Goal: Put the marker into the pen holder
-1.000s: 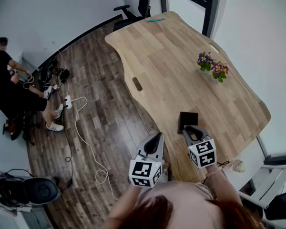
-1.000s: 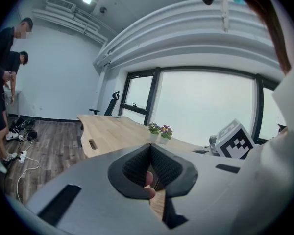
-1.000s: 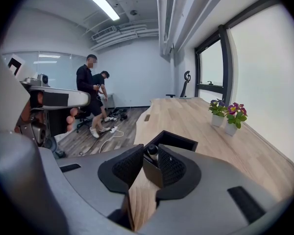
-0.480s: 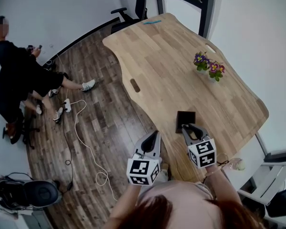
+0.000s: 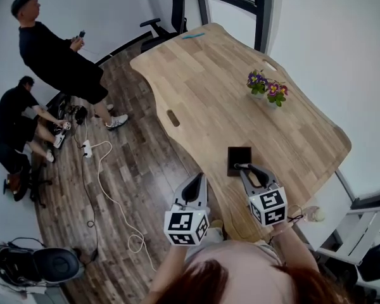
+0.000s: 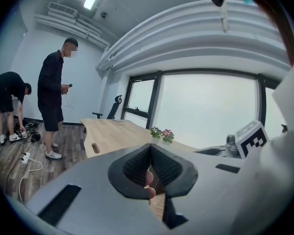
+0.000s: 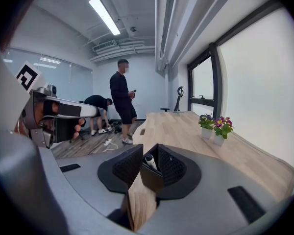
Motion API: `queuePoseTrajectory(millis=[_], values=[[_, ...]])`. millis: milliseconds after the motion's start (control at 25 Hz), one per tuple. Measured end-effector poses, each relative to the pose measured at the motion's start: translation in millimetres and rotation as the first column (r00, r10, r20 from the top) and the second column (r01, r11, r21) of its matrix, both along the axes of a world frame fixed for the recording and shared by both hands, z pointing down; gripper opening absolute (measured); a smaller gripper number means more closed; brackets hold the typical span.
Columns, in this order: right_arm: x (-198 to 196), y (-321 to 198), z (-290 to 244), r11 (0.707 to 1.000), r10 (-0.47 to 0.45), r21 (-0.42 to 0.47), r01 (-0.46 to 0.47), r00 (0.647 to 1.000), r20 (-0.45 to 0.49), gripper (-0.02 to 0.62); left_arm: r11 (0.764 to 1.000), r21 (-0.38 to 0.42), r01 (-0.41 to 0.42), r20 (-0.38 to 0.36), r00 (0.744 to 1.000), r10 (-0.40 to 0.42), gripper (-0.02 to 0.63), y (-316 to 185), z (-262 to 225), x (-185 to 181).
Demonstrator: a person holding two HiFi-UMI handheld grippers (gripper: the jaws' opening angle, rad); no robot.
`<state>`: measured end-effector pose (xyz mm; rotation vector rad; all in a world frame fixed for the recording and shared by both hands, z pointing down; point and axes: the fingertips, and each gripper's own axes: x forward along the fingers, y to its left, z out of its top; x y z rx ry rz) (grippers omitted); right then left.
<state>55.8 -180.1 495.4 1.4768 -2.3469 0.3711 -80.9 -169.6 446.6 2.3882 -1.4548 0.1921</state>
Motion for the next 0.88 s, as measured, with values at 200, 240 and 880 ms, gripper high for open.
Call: queuePoseTrajectory(millis=[200, 240, 880], values=[[11.1, 11.9, -10.9, 0.999, 0.030, 0.030, -0.030, 0.999, 0.022, 0.081, 1.000, 0.003, -0.008, 0.013, 1.000, 0.008, 0.002, 6.5, -5.2, 8.3], [13.9, 14.4, -12.7, 0.999, 0.035, 0.035, -0.036, 0.999, 0.030, 0.076, 1.000, 0.005, -0.015, 0.018, 1.000, 0.015, 0.002, 8.1, -6.1, 11.8], [50.0, 44.3, -39.3, 0.994, 0.030, 0.104, -0.043, 0.991, 0.128, 0.023, 0.998, 0.035, -0.059, 0.039, 0.998, 0.058, 0.001, 38.8, -22.4, 64.5]])
